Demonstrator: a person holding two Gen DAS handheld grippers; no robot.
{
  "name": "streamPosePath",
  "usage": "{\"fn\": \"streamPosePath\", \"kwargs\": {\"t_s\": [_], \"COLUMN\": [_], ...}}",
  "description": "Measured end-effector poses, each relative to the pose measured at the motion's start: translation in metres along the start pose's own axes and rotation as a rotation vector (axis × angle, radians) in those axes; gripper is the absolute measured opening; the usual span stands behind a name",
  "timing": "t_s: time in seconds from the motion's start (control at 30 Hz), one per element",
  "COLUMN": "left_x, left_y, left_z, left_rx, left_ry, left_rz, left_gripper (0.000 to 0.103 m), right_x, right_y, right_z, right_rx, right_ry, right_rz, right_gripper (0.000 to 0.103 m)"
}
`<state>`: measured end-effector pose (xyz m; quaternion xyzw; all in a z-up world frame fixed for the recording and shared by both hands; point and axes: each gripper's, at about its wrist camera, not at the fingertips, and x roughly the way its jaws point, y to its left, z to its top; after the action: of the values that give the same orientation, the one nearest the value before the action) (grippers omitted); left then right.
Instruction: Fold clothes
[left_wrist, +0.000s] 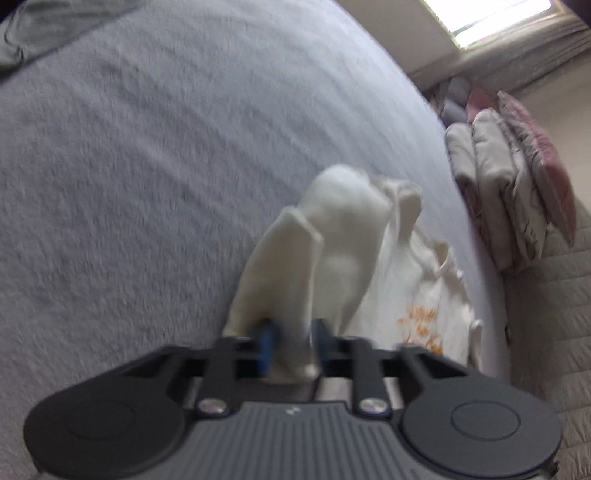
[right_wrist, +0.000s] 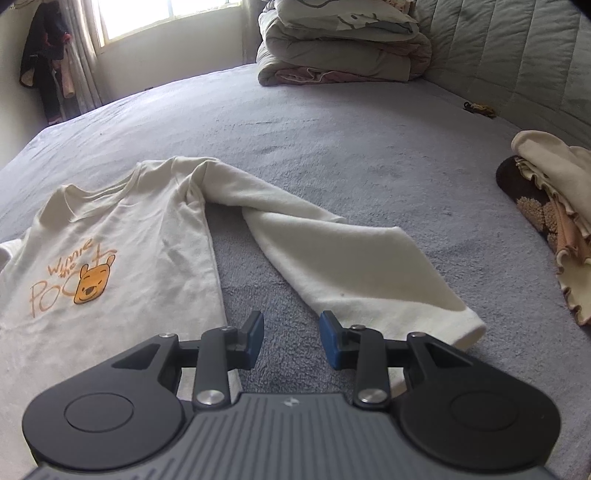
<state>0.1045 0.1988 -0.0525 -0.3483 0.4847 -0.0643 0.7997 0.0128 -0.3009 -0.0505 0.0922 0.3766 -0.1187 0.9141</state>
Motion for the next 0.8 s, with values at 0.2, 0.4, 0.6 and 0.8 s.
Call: {"fn": "streamPosePath", "kwargs": {"t_s": [0.2, 0.4, 0.6, 0.8], "left_x": [-0.004, -0.019, -0.043, -0.055], "left_y": [-0.009, -0.023, -0.030, -0.019], "left_z": [-0.001, 0.012, 0.029, 0.047], "left_rx": [0.027, 0.109, 0.188, 0.187], "left_ry": [-0.078, -0.260, -0.499, -0.613], "left_rz": [0.057, 0.183, 0.312, 0.386], "left_gripper": [0.004, 0.004, 0.004, 0.004], "right_x": [0.001, 0.000, 0.001, 0.002], "right_y": [0.000, -0.001, -0.001, 0.000], "right_z": [-0.001, 0.000, -0.001, -0.002], "right_rx": [0.002, 0.006, 0.007, -0.002], "right_ry": [0.001, 0.000, 0.005, 0.007], "right_rz": [-0.001, 0.005, 0.003, 0.001], "right_gripper": [0.036, 0.036, 0.036, 0.036]}}
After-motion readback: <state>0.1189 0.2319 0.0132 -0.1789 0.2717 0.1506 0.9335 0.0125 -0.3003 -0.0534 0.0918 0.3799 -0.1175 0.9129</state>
